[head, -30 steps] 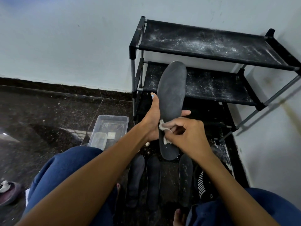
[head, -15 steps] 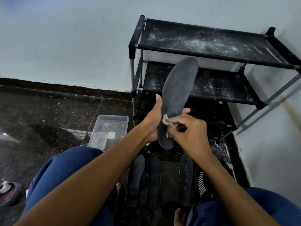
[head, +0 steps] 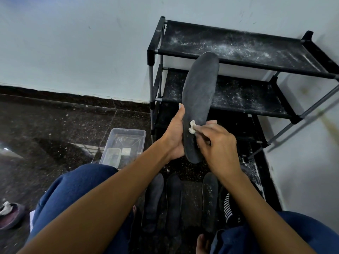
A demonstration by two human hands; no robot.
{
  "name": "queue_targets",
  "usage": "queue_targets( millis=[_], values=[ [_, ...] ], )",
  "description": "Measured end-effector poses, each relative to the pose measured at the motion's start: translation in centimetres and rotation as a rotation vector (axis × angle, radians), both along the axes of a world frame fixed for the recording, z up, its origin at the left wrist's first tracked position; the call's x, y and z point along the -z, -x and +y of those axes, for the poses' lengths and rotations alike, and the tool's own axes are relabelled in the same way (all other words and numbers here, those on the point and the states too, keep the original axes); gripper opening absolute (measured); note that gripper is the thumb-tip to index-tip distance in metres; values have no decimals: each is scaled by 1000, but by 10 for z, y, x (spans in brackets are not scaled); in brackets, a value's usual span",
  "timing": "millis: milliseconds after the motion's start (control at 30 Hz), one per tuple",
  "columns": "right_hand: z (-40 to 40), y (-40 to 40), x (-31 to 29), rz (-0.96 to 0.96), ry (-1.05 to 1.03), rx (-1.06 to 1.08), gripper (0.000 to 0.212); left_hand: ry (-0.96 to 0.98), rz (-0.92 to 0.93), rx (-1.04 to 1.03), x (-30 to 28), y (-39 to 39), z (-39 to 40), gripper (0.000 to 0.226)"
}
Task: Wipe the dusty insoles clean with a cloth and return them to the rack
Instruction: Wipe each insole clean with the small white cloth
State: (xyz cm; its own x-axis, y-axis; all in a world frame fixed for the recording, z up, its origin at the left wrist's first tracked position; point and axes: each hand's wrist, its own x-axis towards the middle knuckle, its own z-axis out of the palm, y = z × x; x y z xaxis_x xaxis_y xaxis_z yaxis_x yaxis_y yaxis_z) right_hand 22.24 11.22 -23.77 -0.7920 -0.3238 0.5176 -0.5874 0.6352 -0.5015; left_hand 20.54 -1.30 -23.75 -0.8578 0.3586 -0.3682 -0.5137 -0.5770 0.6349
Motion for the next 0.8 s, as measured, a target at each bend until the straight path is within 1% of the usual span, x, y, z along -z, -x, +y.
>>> queue_targets(
  millis=[67, 167, 233, 333, 400, 500, 567, 667, 733, 800],
  values=[
    [-1, 0, 1, -5, 33, 7, 19, -21, -7, 1, 0, -1, 2, 96],
    [-6, -4, 3, -29, 97, 13, 19, 2, 13, 11, -1, -3, 3, 101],
    [-10, -9, 2, -75, 134, -54, 20, 20, 4, -30, -3, -2, 2, 98],
    [-7, -10, -1, -131, 145, -140, 22, -26, -18, -45, -4, 0, -1, 97],
    [-2, -6, -2, -93, 104, -74, 21, -30, 10, 7, -5, -1, -1, 102],
    [1, 0, -2, -36, 131, 103, 18, -33, 38, -5, -5, -1, 2, 99],
    [-2, -3, -1, -37, 139, 82, 19, -49, 27, 2, -5, 0, 3, 102],
    [-8, -10, 0, -71, 123, -63, 21, -30, 19, -33, -1, 2, 0, 99],
    [-4, -5, -1, -62, 112, -16, 19, -34, 25, -11, -2, 0, 0, 103],
    [2, 3, -1, -31, 120, 118, 17, -35, 38, -22, -4, 0, 1, 106]
  ],
)
